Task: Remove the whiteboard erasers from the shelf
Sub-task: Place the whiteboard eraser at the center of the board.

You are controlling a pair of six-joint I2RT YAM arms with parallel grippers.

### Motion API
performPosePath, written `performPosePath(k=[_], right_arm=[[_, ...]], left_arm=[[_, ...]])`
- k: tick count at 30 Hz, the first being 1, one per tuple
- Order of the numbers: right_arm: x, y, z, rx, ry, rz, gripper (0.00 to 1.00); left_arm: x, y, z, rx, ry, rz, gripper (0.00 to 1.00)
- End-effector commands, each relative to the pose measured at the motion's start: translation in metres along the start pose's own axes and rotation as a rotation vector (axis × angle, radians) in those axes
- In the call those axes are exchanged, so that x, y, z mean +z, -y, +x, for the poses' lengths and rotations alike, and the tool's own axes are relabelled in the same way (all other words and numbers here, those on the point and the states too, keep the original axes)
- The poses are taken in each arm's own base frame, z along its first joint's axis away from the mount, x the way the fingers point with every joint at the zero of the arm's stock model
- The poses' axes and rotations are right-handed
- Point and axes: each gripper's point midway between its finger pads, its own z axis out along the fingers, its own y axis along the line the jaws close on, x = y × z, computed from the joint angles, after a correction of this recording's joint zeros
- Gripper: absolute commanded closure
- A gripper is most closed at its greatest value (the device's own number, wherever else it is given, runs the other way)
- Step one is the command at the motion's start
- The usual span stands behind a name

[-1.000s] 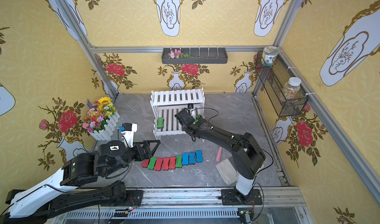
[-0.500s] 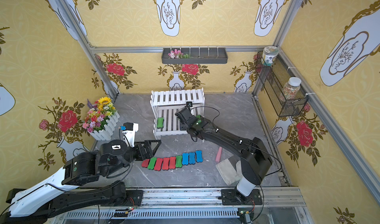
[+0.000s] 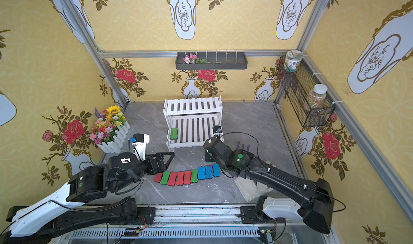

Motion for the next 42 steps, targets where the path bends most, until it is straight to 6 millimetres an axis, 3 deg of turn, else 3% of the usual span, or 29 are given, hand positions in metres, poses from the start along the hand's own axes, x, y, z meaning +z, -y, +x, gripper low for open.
performPosePath(k=[1,6,10,19,27,31,36,39,42], right_arm=[[-0.004,0.04,0.034,0.059,-0.045,0.13,0.6],[0.025,0.075,0.091,0.071,-0.148,0.243,0.6],[0.053,0.095,0.114,0.073,-0.21,0.321,0.61],[0.081,0.1,0.122,0.053,-0.265,0.327,0.6],[0.089,0.105,0.135,0.058,-0.285,0.351,0.6],[0.088,0.108,0.138,0.065,-0.287,0.362,0.5],[0.077,0.104,0.127,0.065,-0.251,0.349,0.43],[0.067,0.103,0.117,0.075,-0.221,0.355,0.45],[0.06,0.116,0.109,0.101,-0.211,0.401,0.55]], left_arm=[[0.001,-0.002,-0.001,-0.001,0.014,-0.004,0.01],[0.005,-0.001,0.002,-0.002,0.006,-0.001,0.0],[0.007,0.001,0.004,-0.002,-0.01,-0.002,0.0],[0.011,0.004,0.005,0.002,-0.012,-0.001,0.0],[0.011,0.005,0.004,0.007,-0.008,-0.004,0.0],[0.011,0.005,0.003,0.01,-0.008,-0.007,0.0],[0.014,0.005,0.005,0.014,-0.014,-0.009,0.0],[0.015,0.007,0.006,0.011,-0.02,0.0,0.0],[0.017,0.01,0.008,0.007,-0.025,0.011,0.0]])
